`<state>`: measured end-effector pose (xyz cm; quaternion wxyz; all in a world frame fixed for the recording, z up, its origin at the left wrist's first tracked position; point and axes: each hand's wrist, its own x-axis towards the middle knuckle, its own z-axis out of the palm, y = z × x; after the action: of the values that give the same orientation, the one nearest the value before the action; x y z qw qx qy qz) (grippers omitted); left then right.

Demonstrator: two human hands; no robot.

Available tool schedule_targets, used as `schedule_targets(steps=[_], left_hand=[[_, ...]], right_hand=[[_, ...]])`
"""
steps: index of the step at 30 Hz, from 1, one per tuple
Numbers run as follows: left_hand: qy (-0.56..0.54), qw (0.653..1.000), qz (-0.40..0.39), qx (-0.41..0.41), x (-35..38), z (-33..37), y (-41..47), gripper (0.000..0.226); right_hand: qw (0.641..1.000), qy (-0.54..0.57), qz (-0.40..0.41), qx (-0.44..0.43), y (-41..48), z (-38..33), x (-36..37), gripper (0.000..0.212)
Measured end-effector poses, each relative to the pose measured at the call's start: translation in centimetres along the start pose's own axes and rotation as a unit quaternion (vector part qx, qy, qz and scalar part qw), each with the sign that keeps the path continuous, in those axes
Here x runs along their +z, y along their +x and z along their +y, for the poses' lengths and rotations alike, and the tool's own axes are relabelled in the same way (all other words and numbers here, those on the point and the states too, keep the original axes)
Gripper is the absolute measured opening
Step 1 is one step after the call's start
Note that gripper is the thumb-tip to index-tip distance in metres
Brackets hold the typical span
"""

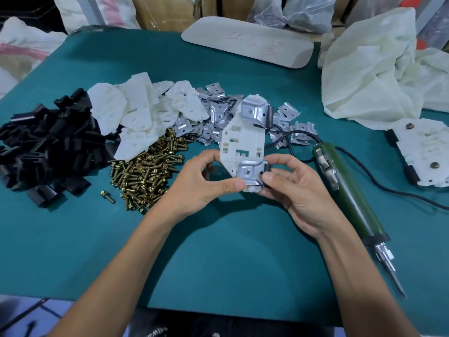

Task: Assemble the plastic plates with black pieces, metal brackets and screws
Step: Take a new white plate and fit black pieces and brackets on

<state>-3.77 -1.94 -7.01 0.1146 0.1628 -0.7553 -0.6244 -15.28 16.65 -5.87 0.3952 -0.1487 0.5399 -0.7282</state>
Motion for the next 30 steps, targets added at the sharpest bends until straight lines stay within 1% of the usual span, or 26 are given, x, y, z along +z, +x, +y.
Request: schedule_targets(steps=[2,4,6,10,14,20,25,28,30], left_hand=[[-0.006,1.0,0.002,0.003,0.1,0.2,0.0,0.051],[-0.001,1.0,-0.008,0.009,0.0,0.4,-0.1,0.047],[0.006,1.0,-0.023,0.011,-0.2,0.5,-0.2,0.05],[0.028,0.998,-0.048,0.001,-0.5,0.5,-0.3,0.053],[0.025,0.999,-0.048,-0.007,-0.4,0.7,-0.3,0.053],[0.027,0.999,-0.041,-0.003,-0.4,0.1,-0.2,0.05],[0.015,0.999,-0.047,-0.013,-0.3,-0.2,0.0,0.054],[0.002,0.999,-0.044,-0.011,-0.2,0.2,-0.1,0.05],[-0.019,0.999,-0.027,-0.009,-0.1,0.2,-0.1,0.049]], right_hand=[[1.0,-0.002,0.006,-0.011,0.0,0.2,0.2,0.037],[0.999,-0.001,0.013,-0.032,0.0,0.4,0.2,0.03],[0.999,-0.007,0.011,-0.05,-0.1,0.6,0.3,0.028],[0.996,-0.061,0.0,-0.07,-0.3,0.6,0.3,0.033],[0.99,-0.101,0.001,-0.097,-0.3,0.8,0.2,0.026],[0.988,-0.111,0.003,-0.111,-0.1,1.2,0.2,0.023],[0.987,-0.113,0.006,-0.112,0.0,1.3,0.3,0.025],[0.99,-0.096,0.014,-0.098,0.0,1.2,0.4,0.026],[0.993,-0.077,0.015,-0.084,0.1,1.2,0.4,0.025]])
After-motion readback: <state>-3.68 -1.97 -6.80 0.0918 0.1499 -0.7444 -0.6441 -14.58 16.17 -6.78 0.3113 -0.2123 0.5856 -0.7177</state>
